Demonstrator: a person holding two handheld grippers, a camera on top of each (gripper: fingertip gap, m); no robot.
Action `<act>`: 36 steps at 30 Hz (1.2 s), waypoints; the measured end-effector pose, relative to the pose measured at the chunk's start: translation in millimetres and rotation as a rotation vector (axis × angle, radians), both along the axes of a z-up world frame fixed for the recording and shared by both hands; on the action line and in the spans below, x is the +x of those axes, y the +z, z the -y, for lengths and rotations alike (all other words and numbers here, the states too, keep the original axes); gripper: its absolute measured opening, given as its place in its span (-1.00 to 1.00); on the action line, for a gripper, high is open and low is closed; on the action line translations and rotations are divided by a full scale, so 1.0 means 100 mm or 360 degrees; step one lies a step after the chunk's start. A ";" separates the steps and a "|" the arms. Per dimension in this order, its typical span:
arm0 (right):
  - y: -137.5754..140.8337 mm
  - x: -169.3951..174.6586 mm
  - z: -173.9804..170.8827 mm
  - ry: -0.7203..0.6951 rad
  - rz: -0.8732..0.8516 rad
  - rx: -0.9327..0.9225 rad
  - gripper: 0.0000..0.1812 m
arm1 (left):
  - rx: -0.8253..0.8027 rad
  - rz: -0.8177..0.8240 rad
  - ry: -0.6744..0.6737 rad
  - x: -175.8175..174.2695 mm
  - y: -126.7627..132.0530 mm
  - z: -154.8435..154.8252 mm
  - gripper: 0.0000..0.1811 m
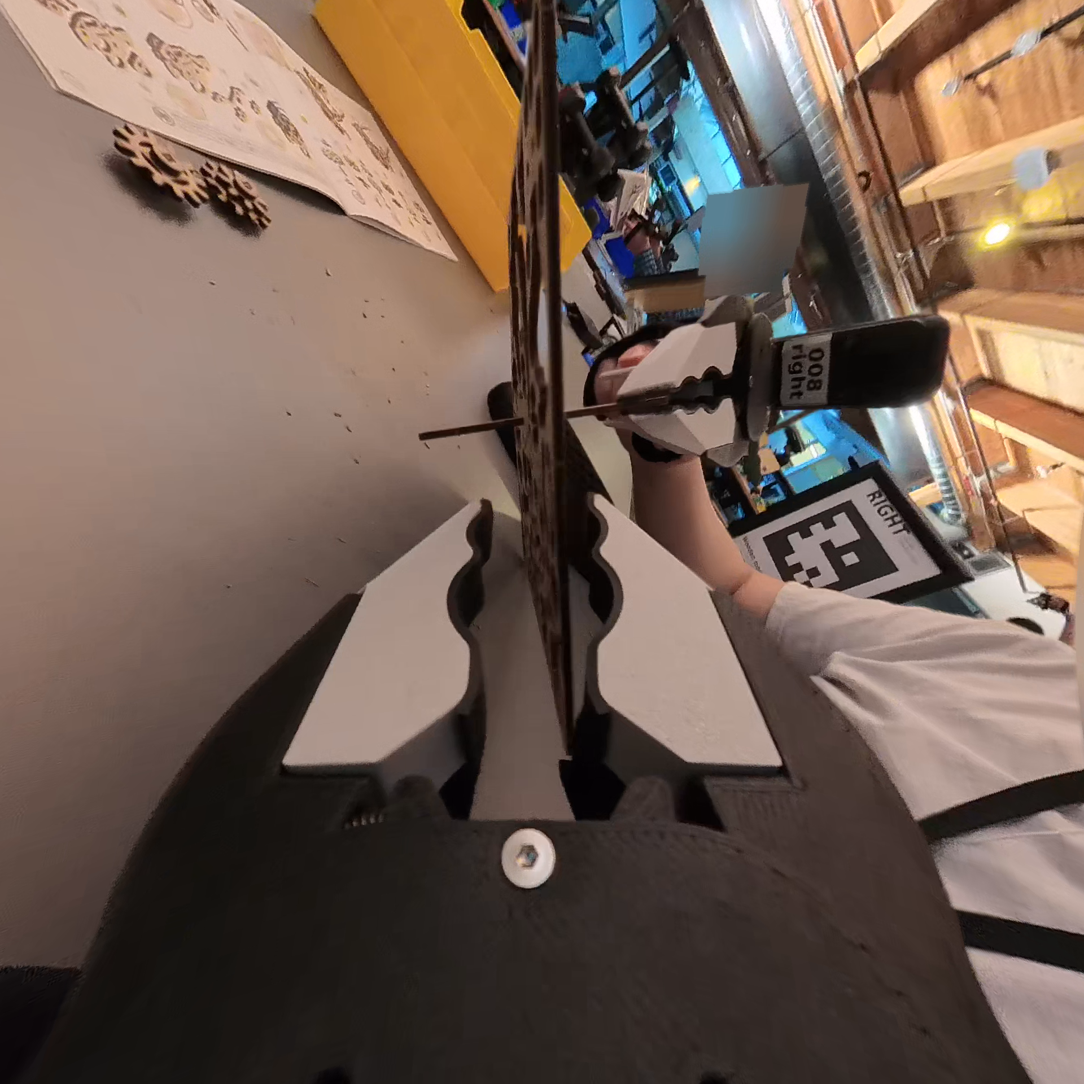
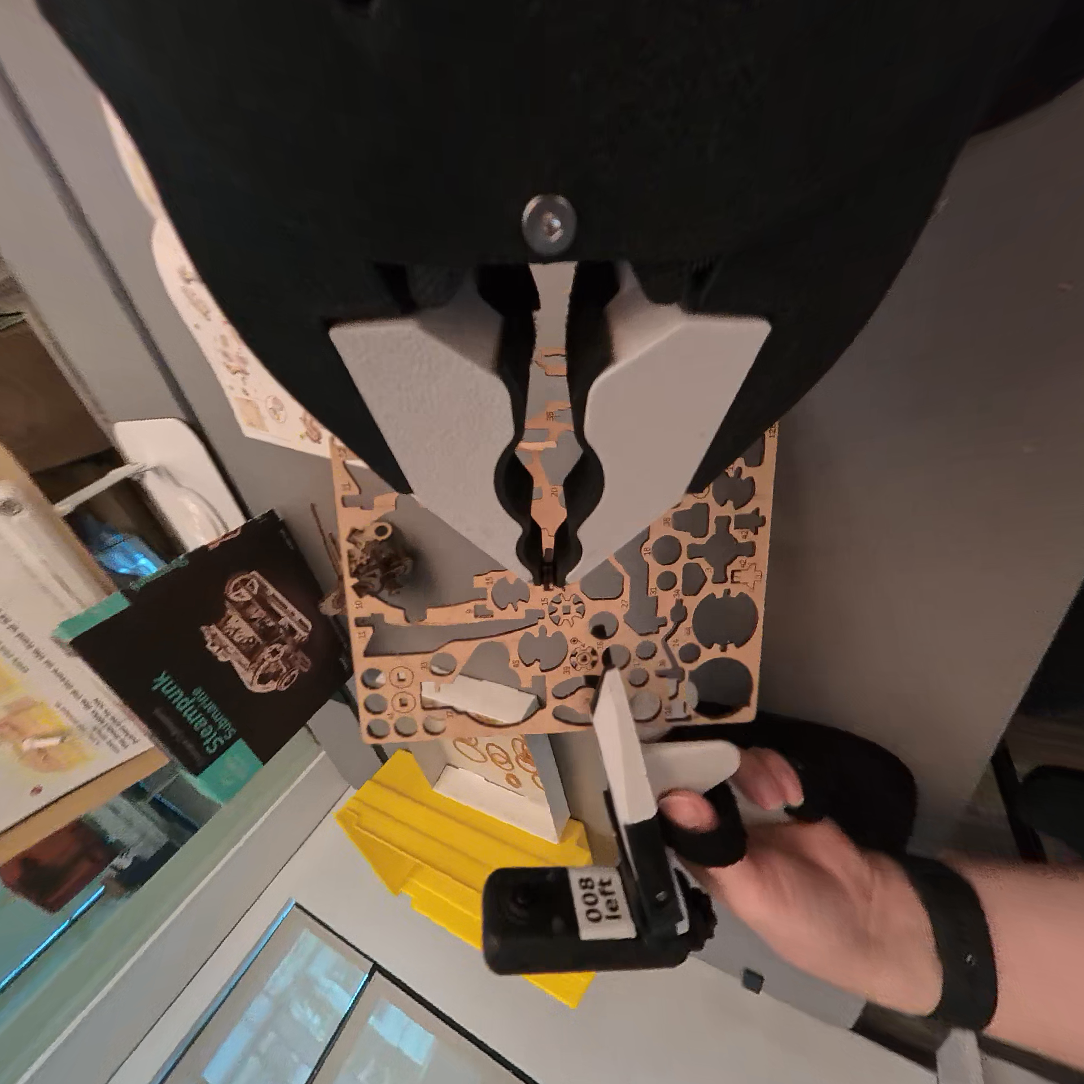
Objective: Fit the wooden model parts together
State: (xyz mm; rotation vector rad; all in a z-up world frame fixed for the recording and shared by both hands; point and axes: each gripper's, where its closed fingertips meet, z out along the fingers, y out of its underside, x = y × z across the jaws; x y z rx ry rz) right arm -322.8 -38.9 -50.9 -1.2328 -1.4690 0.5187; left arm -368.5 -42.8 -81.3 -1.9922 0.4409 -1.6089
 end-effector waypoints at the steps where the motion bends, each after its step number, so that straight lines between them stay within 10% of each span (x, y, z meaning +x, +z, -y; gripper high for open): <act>1: 0.01 -0.02 0.02 0.0014 0.0008 0.0061 -0.98 | 0.0008 -0.0012 -0.0023 -0.01 0.02 0.00 -0.65; 12: 0.05 -0.11 -0.09 0.0034 0.0154 0.0513 -0.98 | 0.0117 -0.0169 -0.0370 0.15 0.06 -0.33 -0.98; 20: -0.17 -0.15 -0.14 0.0102 0.0150 0.0379 -0.98 | 0.0064 -0.0293 -0.0519 0.26 -0.27 -0.33 -0.98; 36: -0.01 -0.09 -0.07 0.0186 -0.0055 0.0176 -0.97 | 0.0426 -0.0354 -0.0511 0.25 -0.11 -0.20 -0.99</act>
